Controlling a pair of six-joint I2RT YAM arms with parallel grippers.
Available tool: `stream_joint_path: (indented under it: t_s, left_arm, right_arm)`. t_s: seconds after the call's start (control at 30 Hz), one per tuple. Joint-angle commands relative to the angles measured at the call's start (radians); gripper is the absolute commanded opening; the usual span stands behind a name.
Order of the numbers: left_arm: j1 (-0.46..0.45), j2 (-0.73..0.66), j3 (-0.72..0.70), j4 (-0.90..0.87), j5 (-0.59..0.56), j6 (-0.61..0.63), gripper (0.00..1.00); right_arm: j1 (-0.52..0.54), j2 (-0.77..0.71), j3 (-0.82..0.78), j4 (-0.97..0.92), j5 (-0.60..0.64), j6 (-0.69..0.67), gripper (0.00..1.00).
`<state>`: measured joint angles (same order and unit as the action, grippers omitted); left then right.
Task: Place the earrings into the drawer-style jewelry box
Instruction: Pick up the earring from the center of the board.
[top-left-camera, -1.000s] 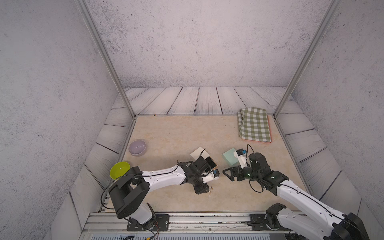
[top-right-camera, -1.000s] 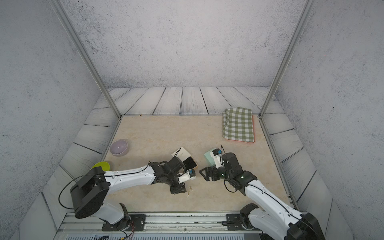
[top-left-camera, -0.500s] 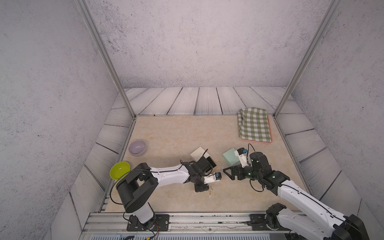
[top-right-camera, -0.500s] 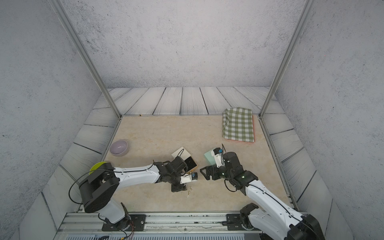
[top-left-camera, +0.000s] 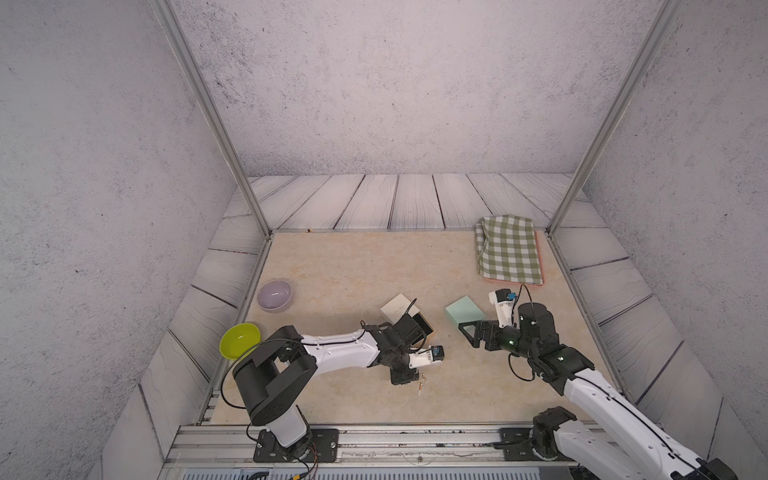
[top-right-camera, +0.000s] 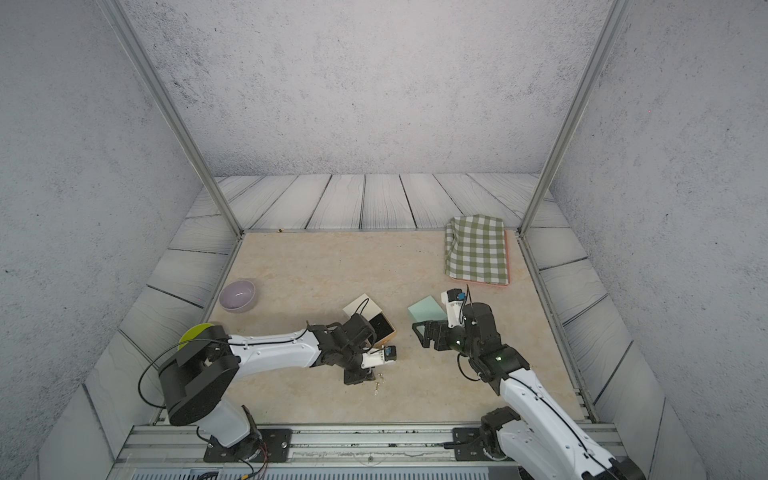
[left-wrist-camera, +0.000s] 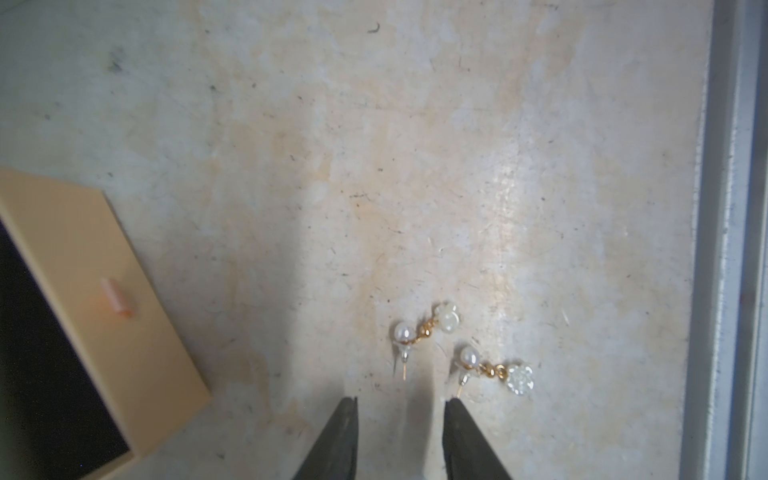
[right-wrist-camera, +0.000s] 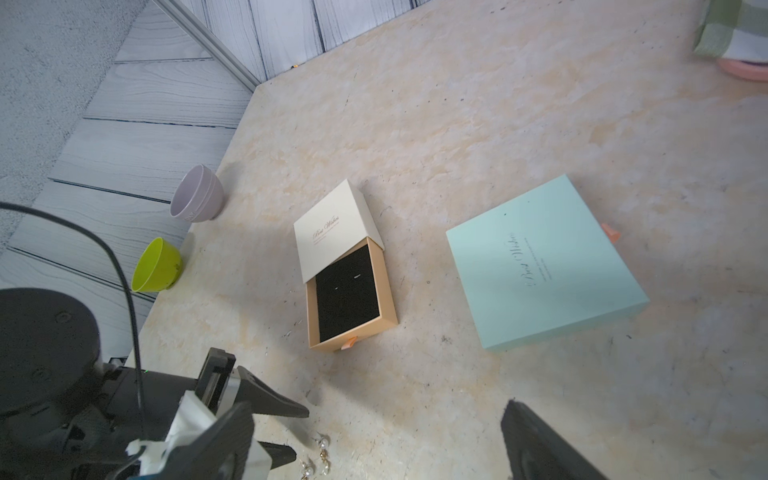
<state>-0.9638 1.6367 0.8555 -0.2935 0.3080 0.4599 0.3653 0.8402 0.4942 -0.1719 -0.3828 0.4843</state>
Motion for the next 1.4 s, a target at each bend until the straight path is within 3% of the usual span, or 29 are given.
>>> stream_joint_path:
  t_s: [0.0, 0.23, 1.37]
  left_arm:
    - [-0.007, 0.024, 0.008, 0.023, -0.017, -0.010, 0.38]
    - [-0.013, 0.047, 0.007, 0.044, -0.029, -0.015, 0.36]
    - [-0.036, 0.065, 0.008, -0.015, 0.021, -0.056, 0.00]
  right_arm:
    - [-0.013, 0.011, -0.007, 0.018, -0.041, 0.017, 0.96]
    - [-0.034, 0.021, -0.011, 0.026, -0.066, 0.022, 0.96]
    - [-0.083, 0.036, -0.026, 0.017, -0.054, 0.027, 0.96]
